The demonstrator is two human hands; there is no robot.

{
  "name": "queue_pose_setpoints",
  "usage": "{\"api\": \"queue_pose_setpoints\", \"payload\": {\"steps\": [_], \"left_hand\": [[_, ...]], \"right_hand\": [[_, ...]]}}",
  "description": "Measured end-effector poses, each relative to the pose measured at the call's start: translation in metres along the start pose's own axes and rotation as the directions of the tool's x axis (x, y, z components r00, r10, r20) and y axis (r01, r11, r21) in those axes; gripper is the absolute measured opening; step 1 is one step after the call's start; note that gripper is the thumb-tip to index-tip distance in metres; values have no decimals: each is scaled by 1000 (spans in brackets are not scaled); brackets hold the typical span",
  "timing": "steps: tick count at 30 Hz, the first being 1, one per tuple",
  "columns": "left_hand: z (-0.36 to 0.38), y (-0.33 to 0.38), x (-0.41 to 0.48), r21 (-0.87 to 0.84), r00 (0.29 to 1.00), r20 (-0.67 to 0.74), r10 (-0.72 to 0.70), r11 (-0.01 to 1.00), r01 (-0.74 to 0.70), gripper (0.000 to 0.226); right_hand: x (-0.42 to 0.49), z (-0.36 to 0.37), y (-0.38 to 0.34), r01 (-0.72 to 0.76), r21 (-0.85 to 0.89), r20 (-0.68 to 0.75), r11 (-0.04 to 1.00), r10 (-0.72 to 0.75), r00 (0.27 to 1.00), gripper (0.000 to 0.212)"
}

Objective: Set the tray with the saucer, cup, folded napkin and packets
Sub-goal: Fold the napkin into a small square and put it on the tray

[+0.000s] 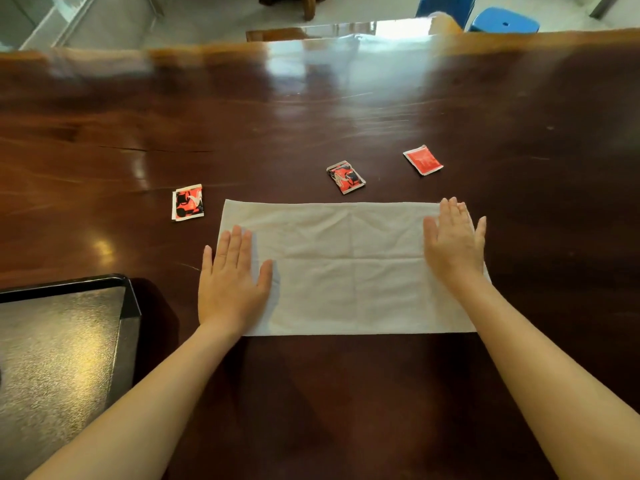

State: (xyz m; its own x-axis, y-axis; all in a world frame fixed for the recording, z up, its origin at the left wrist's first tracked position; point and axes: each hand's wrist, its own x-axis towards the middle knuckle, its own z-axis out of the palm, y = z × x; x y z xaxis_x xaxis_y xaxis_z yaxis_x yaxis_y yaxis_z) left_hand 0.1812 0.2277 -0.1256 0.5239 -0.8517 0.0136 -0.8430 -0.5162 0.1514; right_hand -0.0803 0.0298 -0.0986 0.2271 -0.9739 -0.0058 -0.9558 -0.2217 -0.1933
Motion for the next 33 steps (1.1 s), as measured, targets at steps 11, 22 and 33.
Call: {"api": "queue_pose_setpoints", "payload": {"steps": [11,22,33], "left_hand": [[0,-2,2,5,1000,21,18,1000,-18,68],[1,-2,2,3,1000,19,10,1000,-10,71],[-34,-9,-30,182,902,86,422,884,-431,82]], "right_hand": [[-74,39,-87,320,79,111,944,-328,938,57],[-55,6,68,112,-67,112,991,-104,988,59],[-76,-23,78,419,-114,148,901,-402,904,61]]}}
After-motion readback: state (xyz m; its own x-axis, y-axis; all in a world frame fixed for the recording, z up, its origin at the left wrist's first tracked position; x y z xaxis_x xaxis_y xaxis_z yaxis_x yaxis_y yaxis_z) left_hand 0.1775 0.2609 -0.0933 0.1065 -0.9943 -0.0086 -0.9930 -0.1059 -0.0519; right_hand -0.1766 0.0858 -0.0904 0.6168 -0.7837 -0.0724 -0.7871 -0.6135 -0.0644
